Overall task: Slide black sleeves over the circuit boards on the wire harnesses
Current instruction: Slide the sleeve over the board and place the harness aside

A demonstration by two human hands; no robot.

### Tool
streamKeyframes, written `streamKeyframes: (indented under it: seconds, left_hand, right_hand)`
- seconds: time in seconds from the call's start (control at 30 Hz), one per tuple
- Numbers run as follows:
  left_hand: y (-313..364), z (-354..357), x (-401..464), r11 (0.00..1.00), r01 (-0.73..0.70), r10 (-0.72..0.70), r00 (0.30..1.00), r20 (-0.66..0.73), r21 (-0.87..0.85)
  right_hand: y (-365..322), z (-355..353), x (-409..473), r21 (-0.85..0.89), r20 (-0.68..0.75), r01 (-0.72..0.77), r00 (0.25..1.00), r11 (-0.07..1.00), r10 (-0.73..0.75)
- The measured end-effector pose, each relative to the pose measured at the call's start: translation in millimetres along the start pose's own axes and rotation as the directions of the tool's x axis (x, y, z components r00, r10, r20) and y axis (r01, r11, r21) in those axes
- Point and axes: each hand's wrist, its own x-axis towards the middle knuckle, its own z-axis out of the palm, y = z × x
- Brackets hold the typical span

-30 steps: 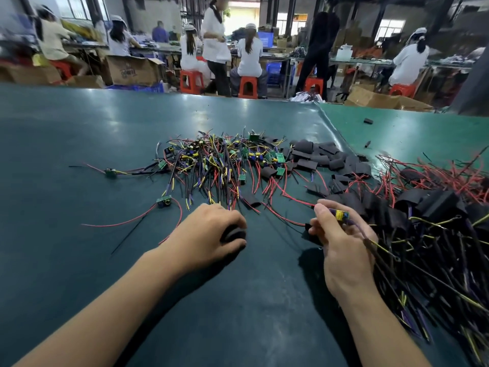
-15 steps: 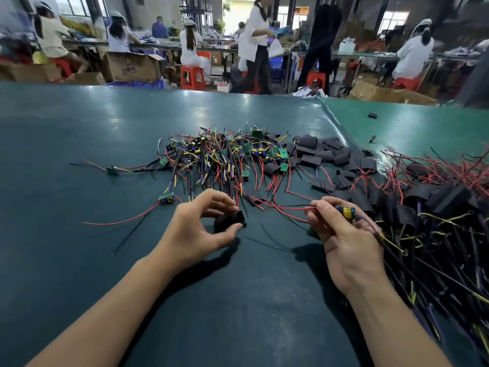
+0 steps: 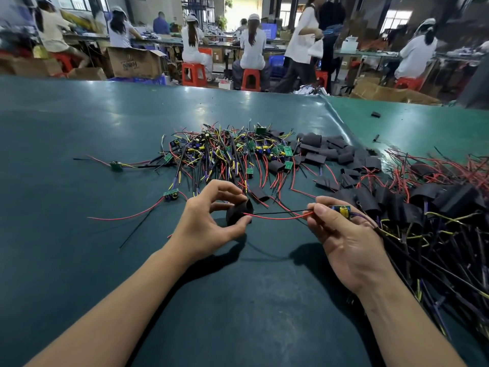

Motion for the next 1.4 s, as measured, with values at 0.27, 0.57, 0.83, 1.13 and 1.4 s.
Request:
streamKeyframes:
  seconds: [0.27, 0.57, 0.83, 1.13, 1.4]
  left_hand:
    - [-1, 2, 0, 1.000, 0.003, -0.002, 1.000, 0.022, -0.025]
    - [8, 4, -2, 0.997, -0.040, 0.041, 0.999, 0.006, -0.067]
    - [11, 2, -2, 0.997, -0.063, 0.064, 0.998, 0.012, -0.050]
    - [14, -2, -1, 0.959, -0.192, 0.170, 0.978, 0.120, 0.210]
    - [24, 13, -2, 0.896, -0.292, 0.224, 0.948, 0.228, 0.334]
  right_hand:
    - [-6, -2, 1, 0.070, -0.018, -0.033, 0.999, 0.997, 0.034]
    - [1, -3, 5, -0.048, -0.071, -0.024, 0.997, 0.999, 0.020]
    - [3, -7, 6, -0.070, -0.074, -0.022, 0.997, 0.997, 0.016]
    - [2, -6, 4, -0.154, -0.002, 0.064, 0.998, 0.986, -0.065]
    - [16, 12, -11, -0.381, 0.079, 0.095, 0.994, 0.920, -0.071]
